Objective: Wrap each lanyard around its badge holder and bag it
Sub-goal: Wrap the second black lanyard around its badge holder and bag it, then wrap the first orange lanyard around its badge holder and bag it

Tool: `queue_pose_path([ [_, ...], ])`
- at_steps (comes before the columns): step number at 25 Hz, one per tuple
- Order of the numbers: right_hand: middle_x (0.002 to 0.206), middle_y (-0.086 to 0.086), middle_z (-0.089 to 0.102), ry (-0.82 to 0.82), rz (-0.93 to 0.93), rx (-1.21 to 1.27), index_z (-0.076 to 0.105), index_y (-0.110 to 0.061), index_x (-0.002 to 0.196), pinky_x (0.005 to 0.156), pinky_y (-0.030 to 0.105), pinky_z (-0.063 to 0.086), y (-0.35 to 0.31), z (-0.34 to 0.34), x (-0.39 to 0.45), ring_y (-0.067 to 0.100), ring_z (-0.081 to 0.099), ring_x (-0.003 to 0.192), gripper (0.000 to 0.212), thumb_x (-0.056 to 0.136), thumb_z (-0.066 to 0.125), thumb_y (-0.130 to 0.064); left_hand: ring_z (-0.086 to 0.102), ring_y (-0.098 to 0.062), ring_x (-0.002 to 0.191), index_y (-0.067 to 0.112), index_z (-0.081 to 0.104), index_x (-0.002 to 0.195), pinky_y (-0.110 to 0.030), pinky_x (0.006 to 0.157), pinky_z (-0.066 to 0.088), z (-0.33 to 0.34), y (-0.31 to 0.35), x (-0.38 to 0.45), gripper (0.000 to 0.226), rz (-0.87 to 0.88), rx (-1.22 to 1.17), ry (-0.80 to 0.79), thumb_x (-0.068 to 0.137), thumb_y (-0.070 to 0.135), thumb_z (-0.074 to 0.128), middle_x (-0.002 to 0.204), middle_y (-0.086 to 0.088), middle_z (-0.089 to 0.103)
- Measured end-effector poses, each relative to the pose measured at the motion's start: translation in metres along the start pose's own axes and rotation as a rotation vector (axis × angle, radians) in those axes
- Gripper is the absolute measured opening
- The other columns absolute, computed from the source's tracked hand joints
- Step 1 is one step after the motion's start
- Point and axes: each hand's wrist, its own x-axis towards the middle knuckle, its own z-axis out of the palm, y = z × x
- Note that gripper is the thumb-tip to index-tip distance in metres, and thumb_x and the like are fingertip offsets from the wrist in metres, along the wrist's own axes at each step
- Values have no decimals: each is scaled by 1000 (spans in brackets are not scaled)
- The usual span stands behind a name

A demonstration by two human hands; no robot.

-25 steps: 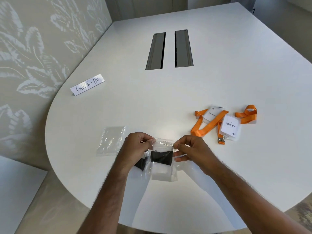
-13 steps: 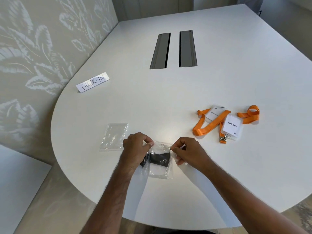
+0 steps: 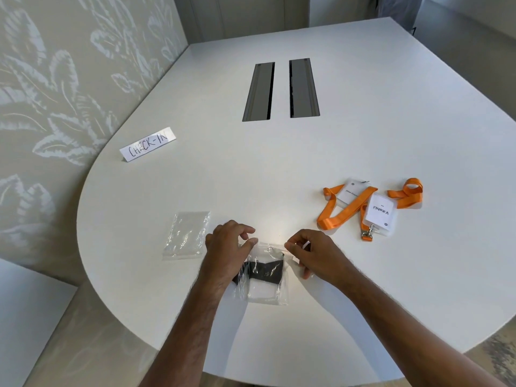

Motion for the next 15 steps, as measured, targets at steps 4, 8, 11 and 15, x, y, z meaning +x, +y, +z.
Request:
queue_pose_path([
  [4,75,-8,71,104,-60,-5,70,-25,93,47,17,50,2,-18,-1,5,66,48,13,102,68,-34,52,-7,98,37,72,107,-31,91,28,8,20,11,12,81,-36,-40,95,37,73,94,19,62],
  [8,90,-8,68,239,-97,-102,72,-24,101,59,13,48,5,-48,0,2,66,71,10,102,67,-33,54,-10,99,35,72,106,-34,94,34,24,52,27,11,161,-60,-99,96,36,72,96,16,65],
  [11,87,-11,64,330,-67,-154,70,-32,101,63,23,47,15,-76,-4,6,61,67,5,101,66,-35,57,-10,98,35,72,107,-34,93,37,34,83,38,11,231,-72,-148,96,38,71,97,16,66],
  [15,98,-7,64,425,-14,-193,67,-29,111,70,36,56,40,-108,-14,14,67,78,8,105,62,-29,64,-16,99,30,71,112,-39,94,49,51,130,51,19,308,-107,-242,94,38,72,97,15,68],
])
